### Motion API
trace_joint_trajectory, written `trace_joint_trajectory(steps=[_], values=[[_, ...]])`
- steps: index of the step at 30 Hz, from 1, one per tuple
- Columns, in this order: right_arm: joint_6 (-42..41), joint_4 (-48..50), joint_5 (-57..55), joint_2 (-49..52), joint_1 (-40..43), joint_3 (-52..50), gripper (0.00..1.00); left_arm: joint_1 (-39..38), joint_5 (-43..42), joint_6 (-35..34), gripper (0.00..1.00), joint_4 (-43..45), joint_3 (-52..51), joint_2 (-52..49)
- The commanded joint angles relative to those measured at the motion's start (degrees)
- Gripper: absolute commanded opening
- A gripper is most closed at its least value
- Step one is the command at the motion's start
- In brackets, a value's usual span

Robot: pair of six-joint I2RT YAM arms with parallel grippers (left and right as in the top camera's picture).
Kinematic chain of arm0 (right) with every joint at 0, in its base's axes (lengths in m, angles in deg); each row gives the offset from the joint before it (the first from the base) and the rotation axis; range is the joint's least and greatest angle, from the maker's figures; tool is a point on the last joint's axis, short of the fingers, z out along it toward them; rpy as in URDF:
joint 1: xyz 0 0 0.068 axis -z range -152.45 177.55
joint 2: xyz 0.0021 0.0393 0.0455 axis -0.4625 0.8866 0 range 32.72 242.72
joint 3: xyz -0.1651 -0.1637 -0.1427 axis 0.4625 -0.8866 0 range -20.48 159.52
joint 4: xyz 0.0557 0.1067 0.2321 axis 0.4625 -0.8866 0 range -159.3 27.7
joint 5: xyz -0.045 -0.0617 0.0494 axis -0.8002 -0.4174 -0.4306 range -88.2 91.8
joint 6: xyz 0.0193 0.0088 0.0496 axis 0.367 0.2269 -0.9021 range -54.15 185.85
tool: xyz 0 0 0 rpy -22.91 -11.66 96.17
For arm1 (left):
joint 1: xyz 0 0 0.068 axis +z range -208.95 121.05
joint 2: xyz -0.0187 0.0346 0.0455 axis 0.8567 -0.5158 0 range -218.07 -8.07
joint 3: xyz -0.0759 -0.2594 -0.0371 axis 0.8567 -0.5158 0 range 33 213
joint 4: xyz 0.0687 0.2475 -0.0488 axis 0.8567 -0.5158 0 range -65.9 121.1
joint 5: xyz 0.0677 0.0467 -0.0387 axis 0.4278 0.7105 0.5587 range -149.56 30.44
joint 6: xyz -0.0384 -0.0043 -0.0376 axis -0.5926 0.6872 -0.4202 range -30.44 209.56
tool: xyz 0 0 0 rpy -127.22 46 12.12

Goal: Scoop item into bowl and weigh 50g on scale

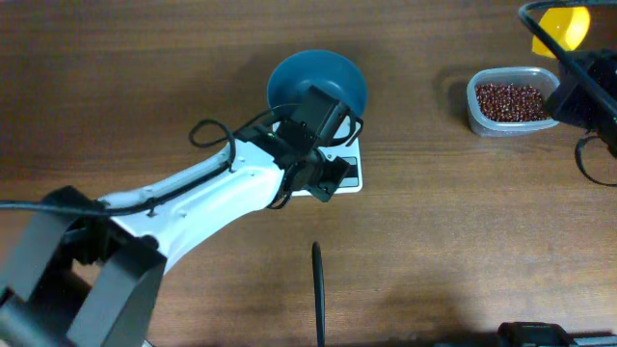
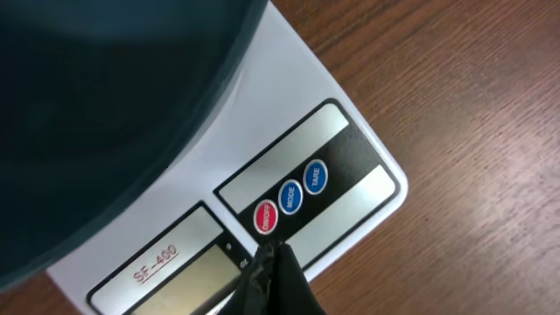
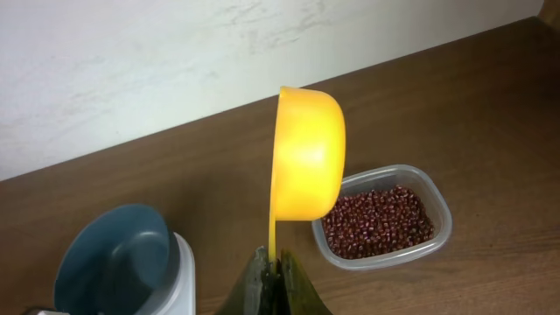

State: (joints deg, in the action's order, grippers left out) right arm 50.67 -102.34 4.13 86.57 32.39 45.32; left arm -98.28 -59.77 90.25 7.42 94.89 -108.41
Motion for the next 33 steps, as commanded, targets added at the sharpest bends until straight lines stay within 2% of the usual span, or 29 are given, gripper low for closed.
trace_joint_trajectory(steps=[1,22,33], values=[[0.17,0.37,-1.09,0.04,0.17,1.07,0.04,-0.04,0.02,1.11,0.00,1.18,-0.37,-3.45],[0.17,0.37,-1.09,0.04,0.15,1.07,0.04,0.00,1.68,1.09,0.00,6.51,-0.37,-7.48],[0.17,0.35,-1.09,0.04,0.15,1.07,0.04,0.00,1.73,1.07,0.00,4.09,-0.96,-7.67]])
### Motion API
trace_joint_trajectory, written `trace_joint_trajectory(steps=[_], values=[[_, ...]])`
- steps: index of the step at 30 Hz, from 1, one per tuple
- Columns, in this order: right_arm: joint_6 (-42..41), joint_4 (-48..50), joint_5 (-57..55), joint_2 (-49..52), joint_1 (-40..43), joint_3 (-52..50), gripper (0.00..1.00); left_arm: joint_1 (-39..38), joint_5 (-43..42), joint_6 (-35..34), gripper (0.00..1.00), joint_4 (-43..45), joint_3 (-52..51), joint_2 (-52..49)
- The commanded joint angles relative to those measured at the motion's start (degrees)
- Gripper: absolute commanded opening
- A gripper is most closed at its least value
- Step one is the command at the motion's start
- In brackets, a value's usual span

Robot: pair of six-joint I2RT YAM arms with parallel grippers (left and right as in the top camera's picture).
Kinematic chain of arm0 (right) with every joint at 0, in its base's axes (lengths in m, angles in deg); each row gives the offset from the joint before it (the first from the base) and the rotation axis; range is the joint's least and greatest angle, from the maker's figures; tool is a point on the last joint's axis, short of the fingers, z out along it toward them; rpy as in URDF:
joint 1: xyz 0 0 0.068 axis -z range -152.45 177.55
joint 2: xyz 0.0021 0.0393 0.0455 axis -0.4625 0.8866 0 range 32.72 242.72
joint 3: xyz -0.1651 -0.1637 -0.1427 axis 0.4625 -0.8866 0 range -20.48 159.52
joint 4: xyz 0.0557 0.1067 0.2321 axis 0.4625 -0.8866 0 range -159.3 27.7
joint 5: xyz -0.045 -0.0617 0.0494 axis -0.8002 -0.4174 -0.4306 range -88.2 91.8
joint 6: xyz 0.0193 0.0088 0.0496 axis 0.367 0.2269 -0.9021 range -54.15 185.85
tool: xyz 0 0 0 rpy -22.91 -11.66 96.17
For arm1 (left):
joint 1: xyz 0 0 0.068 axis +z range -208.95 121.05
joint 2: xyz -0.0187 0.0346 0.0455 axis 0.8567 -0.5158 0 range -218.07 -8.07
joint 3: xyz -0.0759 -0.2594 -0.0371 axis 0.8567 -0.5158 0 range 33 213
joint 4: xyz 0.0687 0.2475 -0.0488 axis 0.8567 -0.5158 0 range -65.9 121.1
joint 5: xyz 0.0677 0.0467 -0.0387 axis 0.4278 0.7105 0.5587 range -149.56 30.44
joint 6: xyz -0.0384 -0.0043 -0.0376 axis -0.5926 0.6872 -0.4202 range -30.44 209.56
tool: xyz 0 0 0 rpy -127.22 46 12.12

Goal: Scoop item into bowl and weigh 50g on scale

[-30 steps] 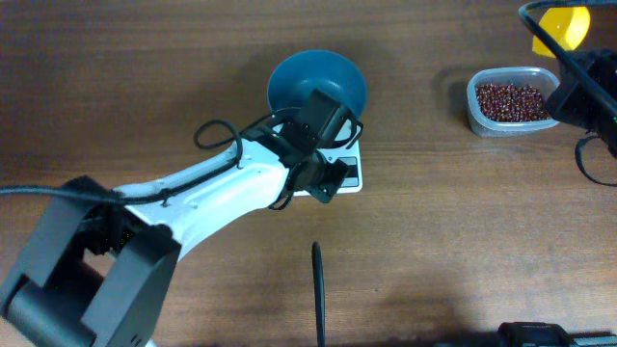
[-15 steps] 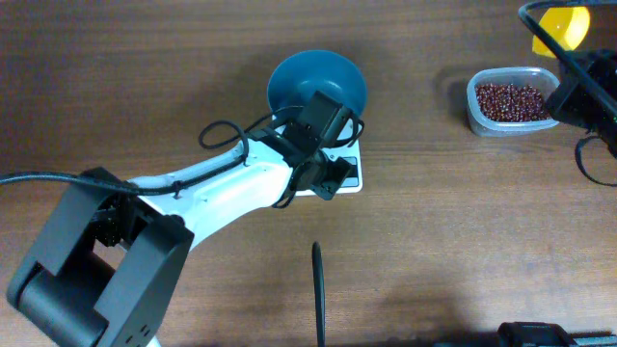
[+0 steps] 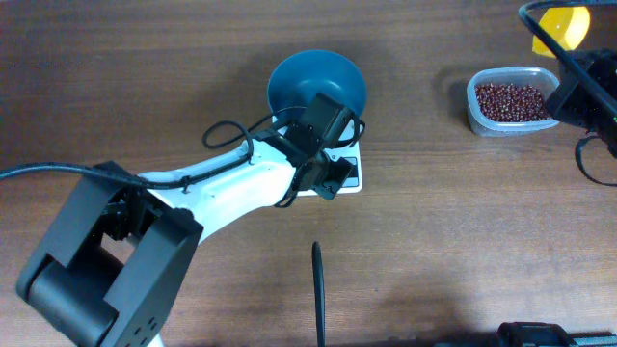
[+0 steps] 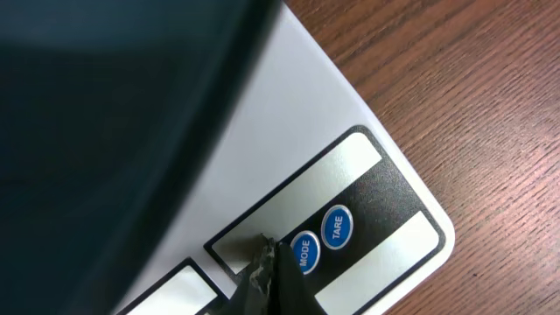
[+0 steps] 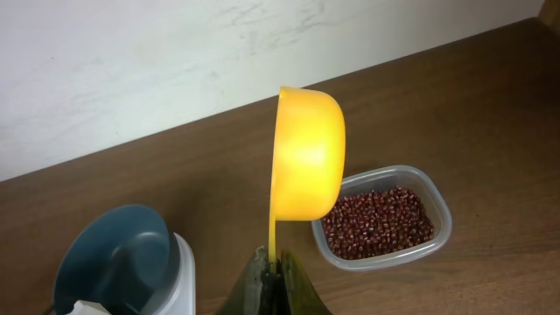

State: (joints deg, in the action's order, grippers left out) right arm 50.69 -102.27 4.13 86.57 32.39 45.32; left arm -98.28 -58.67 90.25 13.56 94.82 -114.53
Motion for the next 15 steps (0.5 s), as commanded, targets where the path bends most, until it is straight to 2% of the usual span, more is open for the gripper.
trace_joint_trajectory(steps=[1,8,10,15], values=[[0.15,0.28,-1.09,0.04,0.15,1.07,0.04,0.00,0.66,1.07,0.00,-2.71,-0.90,-1.55],[-0.31,0.33,-1.09,0.04,0.15,1.07,0.04,0.00,2.58,1.11,0.00,-6.38,0.35,0.96],[-0.28,0.35,-1.11,0.04,0.15,1.07,0.04,0.00,2.43,1.09,0.00,-9.84,1.75,4.98],[-0.28,1.64,-1.14,0.92,0.15,1.07,0.04,0.00,-2.19,1.09,0.00,-18.62,3.19,22.67]])
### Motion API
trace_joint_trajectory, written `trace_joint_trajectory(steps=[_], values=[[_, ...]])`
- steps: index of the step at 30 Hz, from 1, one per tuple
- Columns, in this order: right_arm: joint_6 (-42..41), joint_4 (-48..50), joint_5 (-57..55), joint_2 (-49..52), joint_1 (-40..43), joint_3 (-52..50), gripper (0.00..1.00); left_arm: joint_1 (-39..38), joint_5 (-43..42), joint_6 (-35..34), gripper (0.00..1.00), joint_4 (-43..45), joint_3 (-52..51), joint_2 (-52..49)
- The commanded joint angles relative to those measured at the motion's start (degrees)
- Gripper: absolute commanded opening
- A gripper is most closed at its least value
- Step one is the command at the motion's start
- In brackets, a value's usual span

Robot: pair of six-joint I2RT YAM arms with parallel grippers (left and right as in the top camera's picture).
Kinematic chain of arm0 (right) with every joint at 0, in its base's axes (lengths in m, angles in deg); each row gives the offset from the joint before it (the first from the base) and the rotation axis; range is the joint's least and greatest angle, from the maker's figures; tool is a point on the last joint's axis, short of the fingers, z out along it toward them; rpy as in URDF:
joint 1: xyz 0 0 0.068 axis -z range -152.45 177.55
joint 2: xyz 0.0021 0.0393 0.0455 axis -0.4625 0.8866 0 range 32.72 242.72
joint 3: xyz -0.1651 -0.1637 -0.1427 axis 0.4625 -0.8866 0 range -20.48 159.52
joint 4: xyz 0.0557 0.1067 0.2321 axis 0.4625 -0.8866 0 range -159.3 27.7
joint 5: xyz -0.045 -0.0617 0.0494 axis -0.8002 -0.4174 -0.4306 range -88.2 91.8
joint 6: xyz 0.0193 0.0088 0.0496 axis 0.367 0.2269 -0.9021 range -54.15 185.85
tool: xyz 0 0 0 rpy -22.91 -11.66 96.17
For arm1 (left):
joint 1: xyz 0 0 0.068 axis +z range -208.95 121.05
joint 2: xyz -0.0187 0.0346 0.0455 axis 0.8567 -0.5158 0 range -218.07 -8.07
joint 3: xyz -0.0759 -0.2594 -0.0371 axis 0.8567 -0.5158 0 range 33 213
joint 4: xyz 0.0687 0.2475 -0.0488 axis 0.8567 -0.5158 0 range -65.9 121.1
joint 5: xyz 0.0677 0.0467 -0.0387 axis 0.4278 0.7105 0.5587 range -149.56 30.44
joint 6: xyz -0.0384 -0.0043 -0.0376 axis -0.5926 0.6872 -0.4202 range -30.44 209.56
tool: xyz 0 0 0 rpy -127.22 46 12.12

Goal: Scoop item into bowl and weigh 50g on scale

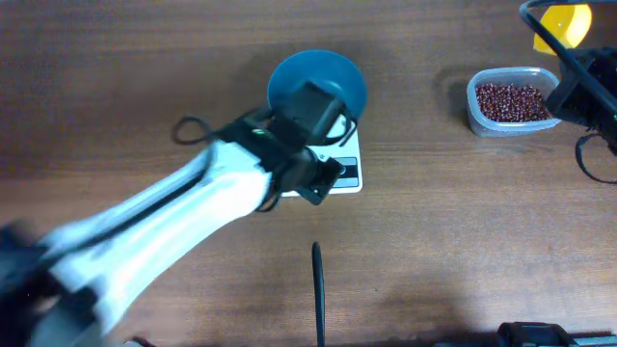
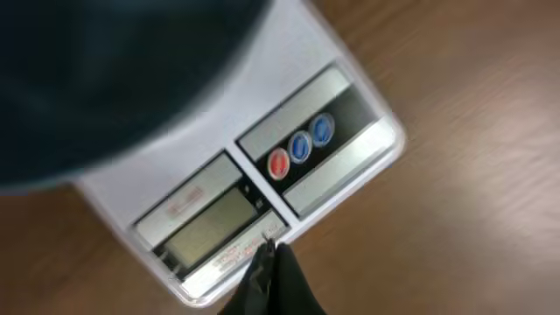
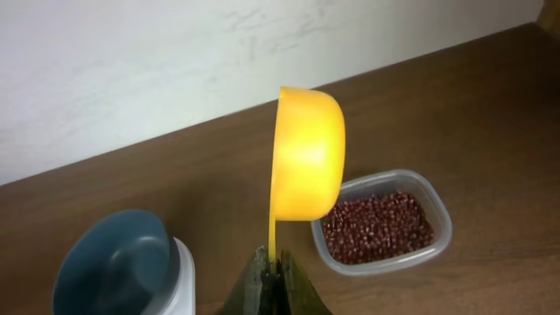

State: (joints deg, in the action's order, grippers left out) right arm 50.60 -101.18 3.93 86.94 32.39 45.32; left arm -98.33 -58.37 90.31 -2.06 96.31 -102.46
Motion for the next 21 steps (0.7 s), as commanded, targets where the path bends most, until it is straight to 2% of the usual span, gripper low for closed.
trace_joint_trajectory(steps=[1,2,3,4,5,6,7,8,9,13,21], values=[[-0.20,0.81,-0.94,1.01,0.15,1.07,0.04,0.15,-1.27,1.01,0.02,-4.81,1.86,16.22],[-0.20,0.90,-0.94,1.49,0.15,1.07,0.04,0.17,1.62,1.01,0.05,-5.20,1.90,20.39],[-0.22,0.92,-0.90,2.21,0.15,1.07,0.04,0.37,6.91,0.98,0.16,-4.98,1.90,25.11],[-0.26,0.83,-0.90,2.86,0.15,1.07,0.04,0.79,10.49,0.96,0.41,-4.83,1.90,28.00],[-1.18,0.66,-0.90,3.54,0.15,1.07,0.04,2.27,16.37,-0.22,0.60,-5.05,1.90,32.20],[-1.75,0.55,-0.87,3.98,0.15,1.07,0.04,3.74,18.82,-0.61,0.65,-5.35,1.90,34.32],[-1.75,0.42,-0.66,4.68,0.15,1.07,0.04,6.32,20.24,-1.20,0.78,-5.62,1.90,36.30],[-1.73,0.09,-0.68,5.49,0.15,1.07,0.04,8.55,20.20,-1.20,0.96,-5.60,1.90,37.18],[-1.73,-0.15,-0.70,6.14,0.15,1.07,0.04,10.47,20.20,-1.20,0.99,-5.55,1.90,37.38],[-1.73,-0.33,-0.70,10.10,0.15,1.07,0.04,17.25,20.26,-1.16,0.99,-5.53,1.88,34.60],[-1.73,3.19,-1.36,11.58,0.15,1.07,0.04,18.56,18.86,-1.18,0.99,-4.83,1.88,29.51]])
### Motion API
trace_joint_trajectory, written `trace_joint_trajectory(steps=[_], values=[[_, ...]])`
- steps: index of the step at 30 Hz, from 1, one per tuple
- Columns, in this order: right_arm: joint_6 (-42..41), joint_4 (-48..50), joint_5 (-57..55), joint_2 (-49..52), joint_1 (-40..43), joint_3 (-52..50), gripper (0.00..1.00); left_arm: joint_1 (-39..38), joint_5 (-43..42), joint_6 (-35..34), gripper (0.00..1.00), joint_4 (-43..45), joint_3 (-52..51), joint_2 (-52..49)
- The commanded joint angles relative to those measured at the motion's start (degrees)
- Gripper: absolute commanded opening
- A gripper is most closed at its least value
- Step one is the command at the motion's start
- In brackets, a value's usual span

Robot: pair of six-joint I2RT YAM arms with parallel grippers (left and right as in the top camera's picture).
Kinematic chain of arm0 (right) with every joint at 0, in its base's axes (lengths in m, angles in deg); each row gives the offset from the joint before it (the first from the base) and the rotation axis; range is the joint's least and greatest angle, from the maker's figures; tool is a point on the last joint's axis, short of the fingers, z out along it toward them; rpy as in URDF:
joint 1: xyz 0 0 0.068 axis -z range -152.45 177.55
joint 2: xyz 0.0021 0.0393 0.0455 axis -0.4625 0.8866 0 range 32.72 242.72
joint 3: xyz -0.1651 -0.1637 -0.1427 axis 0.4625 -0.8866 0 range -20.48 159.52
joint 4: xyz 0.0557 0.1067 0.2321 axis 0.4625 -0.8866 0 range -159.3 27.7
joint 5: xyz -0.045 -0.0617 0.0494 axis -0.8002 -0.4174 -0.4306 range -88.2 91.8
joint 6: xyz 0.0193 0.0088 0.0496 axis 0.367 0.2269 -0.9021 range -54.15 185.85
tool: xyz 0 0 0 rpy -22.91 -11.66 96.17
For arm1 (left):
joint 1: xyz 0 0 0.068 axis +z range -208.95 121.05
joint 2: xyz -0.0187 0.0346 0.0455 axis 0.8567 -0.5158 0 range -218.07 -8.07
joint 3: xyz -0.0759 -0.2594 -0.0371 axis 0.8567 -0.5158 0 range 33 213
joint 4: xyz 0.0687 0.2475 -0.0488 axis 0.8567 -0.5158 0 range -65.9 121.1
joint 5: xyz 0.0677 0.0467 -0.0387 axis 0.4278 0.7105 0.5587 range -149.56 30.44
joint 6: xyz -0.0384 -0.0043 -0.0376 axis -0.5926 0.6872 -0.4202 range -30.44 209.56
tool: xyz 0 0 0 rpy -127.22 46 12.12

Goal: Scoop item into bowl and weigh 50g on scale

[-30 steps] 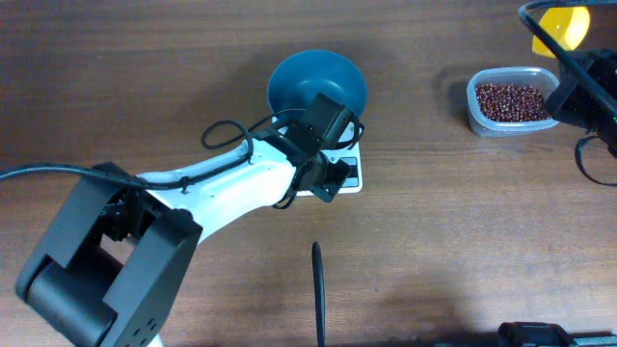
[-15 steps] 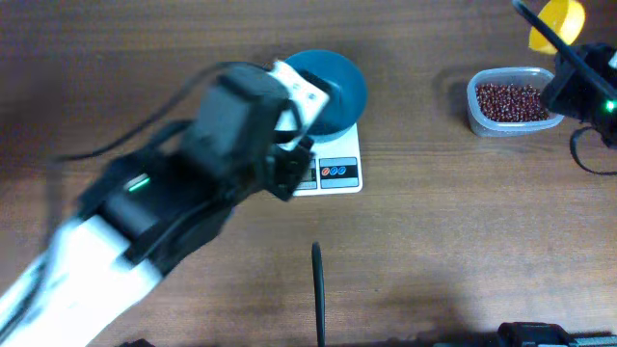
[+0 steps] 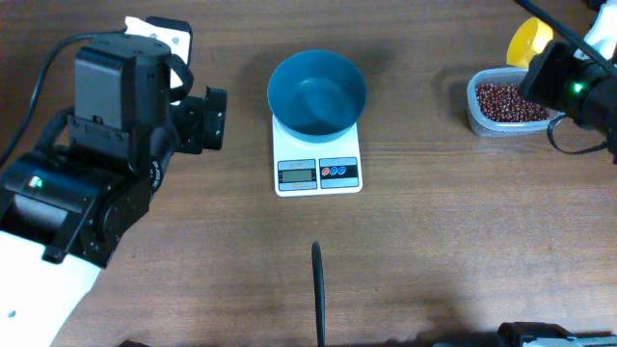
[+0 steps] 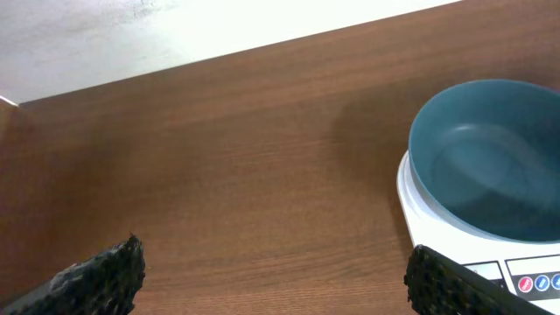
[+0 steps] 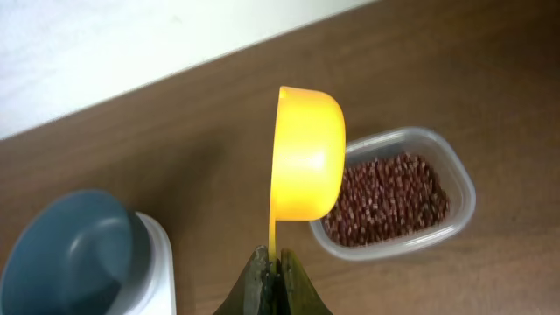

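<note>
A blue bowl (image 3: pixel 316 93) sits empty on the white scale (image 3: pixel 318 172), whose red and blue buttons (image 3: pixel 337 172) face the table's front. To the right, a clear tub of red beans (image 3: pixel 503 101) rests on the wood. My right gripper (image 5: pixel 273 262) is shut on the handle of a yellow scoop (image 5: pixel 306 153), held on edge above the tub's left side. In the overhead view the scoop (image 3: pixel 530 40) shows just behind the tub. My left gripper (image 4: pixel 271 280) is open and holds nothing, well left of the scale. The bowl (image 4: pixel 490 157) shows at its right.
A thin black bar (image 3: pixel 316 289) lies near the front edge below the scale. The left arm's bulky body (image 3: pixel 106 154) fills the left side of the table. A pale wall (image 5: pixel 131 44) runs behind the table's far edge.
My left gripper was shut over the scale's front edge; it now stands open far to the left. The right gripper with the scoop has shifted slightly toward the tub.
My shut left fingertips stood at the scale's red button, then beside the mode button, then back above the scale's front edge. Now that arm is off to the left with its gripper open. The right gripper held the yellow scoop near the bean tub at every moment.
</note>
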State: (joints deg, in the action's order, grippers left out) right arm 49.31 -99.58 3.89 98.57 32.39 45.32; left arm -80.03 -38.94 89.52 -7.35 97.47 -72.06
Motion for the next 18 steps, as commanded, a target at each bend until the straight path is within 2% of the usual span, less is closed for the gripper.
trace_joint_trajectory(steps=[1,5,7,9,10,11,12,13,18], values=[[-0.46,2.82,-1.29,0.09,0.17,1.07,0.04,0.24,-3.21,-0.39,0.99,0.31,0.72,-1.66],[-0.44,4.15,-1.33,0.63,0.17,1.07,0.04,0.24,-22.99,-0.39,0.99,-0.66,0.72,-7.72],[-0.44,4.15,-1.33,0.66,0.17,1.07,0.04,0.24,-30.12,-0.39,0.99,-1.11,0.72,-10.23],[-0.39,4.17,-1.38,0.72,0.17,1.07,0.04,0.24,-31.43,-0.37,1.00,-1.18,0.72,-12.00],[-0.39,4.17,-1.57,0.94,0.17,1.07,0.04,0.24,-32.59,-0.37,0.68,-1.38,0.68,-12.74],[-0.20,4.13,-1.95,1.46,0.17,1.07,0.04,-0.17,-35.04,-0.35,0.13,-1.55,0.59,-14.16],[-0.20,4.15,-2.19,1.90,0.15,1.07,0.04,-0.79,-35.01,-0.35,0.04,-1.64,0.42,-15.15],[-0.22,4.15,-2.16,2.34,0.15,1.07,0.04,-1.84,-34.97,-0.35,0.00,-2.03,0.33,-16.37],[-0.20,4.81,-2.16,2.93,0.17,1.07,0.04,-10.34,-31.36,-0.09,0.00,-2.62,0.31,-21.51]])
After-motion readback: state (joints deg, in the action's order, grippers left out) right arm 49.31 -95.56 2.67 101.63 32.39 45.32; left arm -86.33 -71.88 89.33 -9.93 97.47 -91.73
